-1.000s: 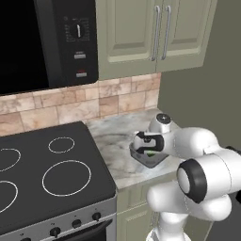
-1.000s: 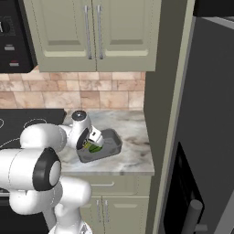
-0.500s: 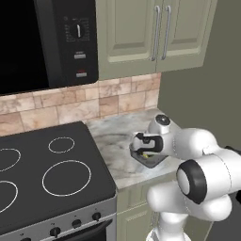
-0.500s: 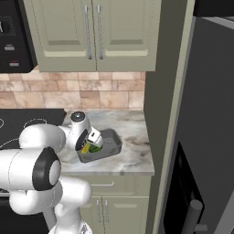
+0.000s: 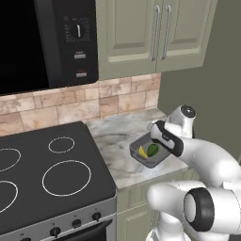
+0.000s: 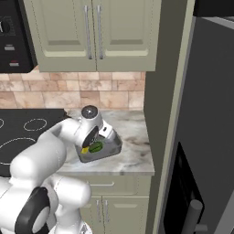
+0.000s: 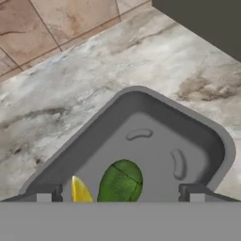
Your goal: Take the avocado and lemon wedge out of the freezer and place them in the tupperware container on the counter. Then put the tupperware containing the vegetables back in the freezer.
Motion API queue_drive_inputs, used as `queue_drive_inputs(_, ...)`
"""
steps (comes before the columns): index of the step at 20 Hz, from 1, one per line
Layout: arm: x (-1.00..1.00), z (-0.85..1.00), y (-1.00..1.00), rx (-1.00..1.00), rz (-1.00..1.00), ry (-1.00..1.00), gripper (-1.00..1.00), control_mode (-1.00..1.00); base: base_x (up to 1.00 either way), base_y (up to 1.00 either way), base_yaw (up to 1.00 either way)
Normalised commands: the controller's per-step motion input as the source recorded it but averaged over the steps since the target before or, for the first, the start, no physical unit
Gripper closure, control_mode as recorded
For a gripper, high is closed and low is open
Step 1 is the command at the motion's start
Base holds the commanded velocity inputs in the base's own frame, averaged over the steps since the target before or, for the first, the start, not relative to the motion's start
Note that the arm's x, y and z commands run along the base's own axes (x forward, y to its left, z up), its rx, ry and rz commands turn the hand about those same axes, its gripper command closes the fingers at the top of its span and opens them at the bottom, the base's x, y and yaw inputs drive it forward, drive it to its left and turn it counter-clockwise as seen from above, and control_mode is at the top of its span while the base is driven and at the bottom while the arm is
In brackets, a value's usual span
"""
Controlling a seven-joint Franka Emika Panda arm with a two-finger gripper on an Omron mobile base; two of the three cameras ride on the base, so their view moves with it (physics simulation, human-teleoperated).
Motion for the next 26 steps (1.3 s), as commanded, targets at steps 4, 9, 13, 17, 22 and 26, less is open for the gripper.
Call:
queue_drive_inputs(4, 0.12, 0.13, -0.62, 0.00, 0.00, 0.01, -1.00, -1.00, 0.00, 0.00, 0.00)
queue_drive_inputs(9, 0.45, 0.00, -0.51, -0.03, 0.05, 0.00, -1.00, -1.00, 0.00, 0.00, 0.00)
queue_drive_inputs(13, 0.36, -0.01, -0.23, -0.07, 0.14, 0.00, -1.00, -1.00, 0.00, 0.00, 0.00)
queue_drive_inputs(17, 0.26, -0.14, 0.00, -0.14, 0.18, 0.00, -1.00, -1.00, 0.00, 0.00, 0.00)
queue_drive_inputs(22, 0.29, -0.34, 0.00, -0.17, 0.17, 0.01, -1.00, -1.00, 0.00, 0.00, 0.00)
queue_drive_inputs(26, 0.14, -0.41, 0.00, -0.17, 0.15, 0.03, -1.00, -1.00, 0.00, 0.00, 0.00)
